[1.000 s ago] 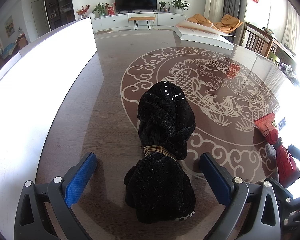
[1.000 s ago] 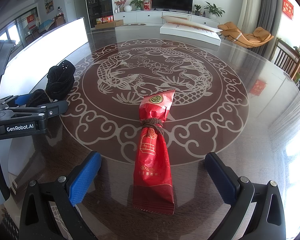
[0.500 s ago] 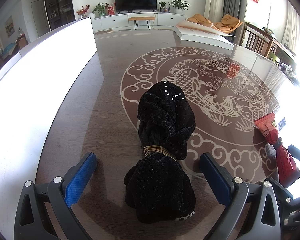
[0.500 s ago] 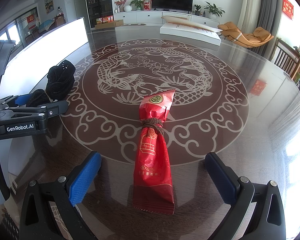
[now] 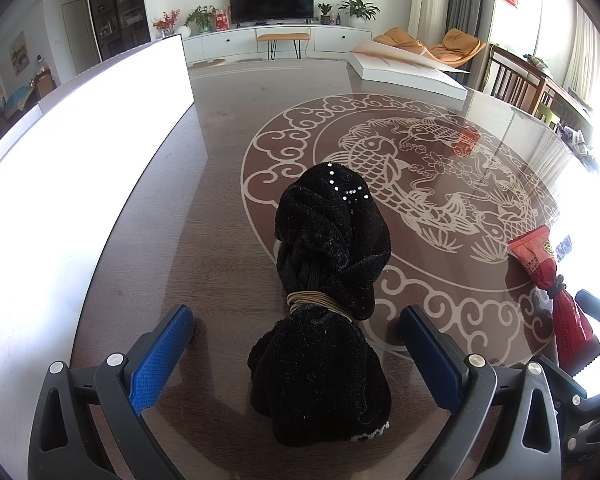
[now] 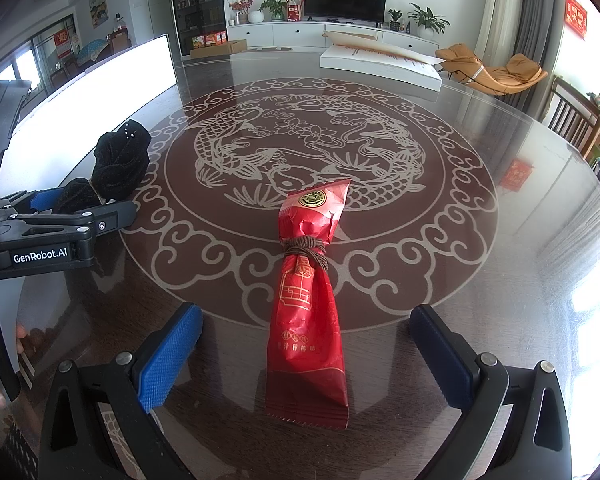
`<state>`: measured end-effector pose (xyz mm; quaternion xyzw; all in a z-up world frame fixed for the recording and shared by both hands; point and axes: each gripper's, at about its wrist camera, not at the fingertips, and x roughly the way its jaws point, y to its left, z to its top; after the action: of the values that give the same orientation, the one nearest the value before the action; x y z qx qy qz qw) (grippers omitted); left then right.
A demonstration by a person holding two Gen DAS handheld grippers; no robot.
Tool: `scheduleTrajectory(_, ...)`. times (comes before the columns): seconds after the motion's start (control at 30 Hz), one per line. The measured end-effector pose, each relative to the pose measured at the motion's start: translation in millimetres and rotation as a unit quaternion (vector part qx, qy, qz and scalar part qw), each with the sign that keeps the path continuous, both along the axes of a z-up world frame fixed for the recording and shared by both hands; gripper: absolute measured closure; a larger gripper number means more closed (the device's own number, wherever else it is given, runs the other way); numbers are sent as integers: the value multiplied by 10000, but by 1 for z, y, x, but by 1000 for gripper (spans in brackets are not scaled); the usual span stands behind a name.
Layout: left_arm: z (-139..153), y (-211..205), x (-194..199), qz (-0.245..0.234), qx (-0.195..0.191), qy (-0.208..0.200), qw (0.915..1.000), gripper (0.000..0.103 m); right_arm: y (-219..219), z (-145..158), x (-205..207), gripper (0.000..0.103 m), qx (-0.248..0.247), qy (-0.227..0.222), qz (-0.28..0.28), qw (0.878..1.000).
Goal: Organize objects
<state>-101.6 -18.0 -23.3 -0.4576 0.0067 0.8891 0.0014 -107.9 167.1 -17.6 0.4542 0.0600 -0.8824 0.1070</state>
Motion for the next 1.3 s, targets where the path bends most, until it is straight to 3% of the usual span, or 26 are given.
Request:
scheduleTrajectory(0.17,0,-1,-1,-66,40,-70,9999,0,0,0,0,0,-10,-5,-8,10000)
scheduleTrajectory(0.3,5,0,-16,-662,2,-924,9935,0,0,2,-9,0,33,-411,116,9991)
scheduleTrajectory(0.33,9,-1,-16,-836,128,-929,9921,6,2,4,-11,1,-25,-507,103,9987)
scheduleTrajectory(0.37,14,-3,-14,-990,264,-782,9917,16,3,7,-12,14,-43,-508,80,9987)
scheduleTrajectory(0.4,18,-4,-12,-1077,258,-660,9917,43,3,10,-12,26,55,-457,93,9989)
scheduleTrajectory(0.43,19,-3,-11,-1108,151,-616,9918,68,2,13,-13,54,127,-438,151,9988)
scheduleTrajectory(0.47,19,-3,-10,-1155,128,-582,9915,73,2,14,-13,77,100,-481,191,9986)
scheduleTrajectory(0.63,33,-14,16,-1123,560,-171,9919,74,4,24,-7,78,-149,-628,256,9976)
scheduleTrajectory(0.8,91,-53,62,-879,1462,521,9840,74,-16,69,-4,79,-890,-381,399,9945)
scheduleTrajectory(0.87,121,-76,78,-781,1560,848,9810,74,-39,96,-8,79,-1171,-206,563,9913)
scheduleTrajectory(0.97,158,-123,89,-500,1396,1179,9819,74,-94,134,-14,79,-1563,13,978,9829)
scheduleTrajectory(1.13,161,-220,84,518,862,898,9909,74,-221,167,-23,78,-1918,-49,1890,9631)
scheduleTrajectory(1.3,118,-277,77,1076,419,54,9933,73,-331,153,-34,78,-1451,-377,2455,9577)
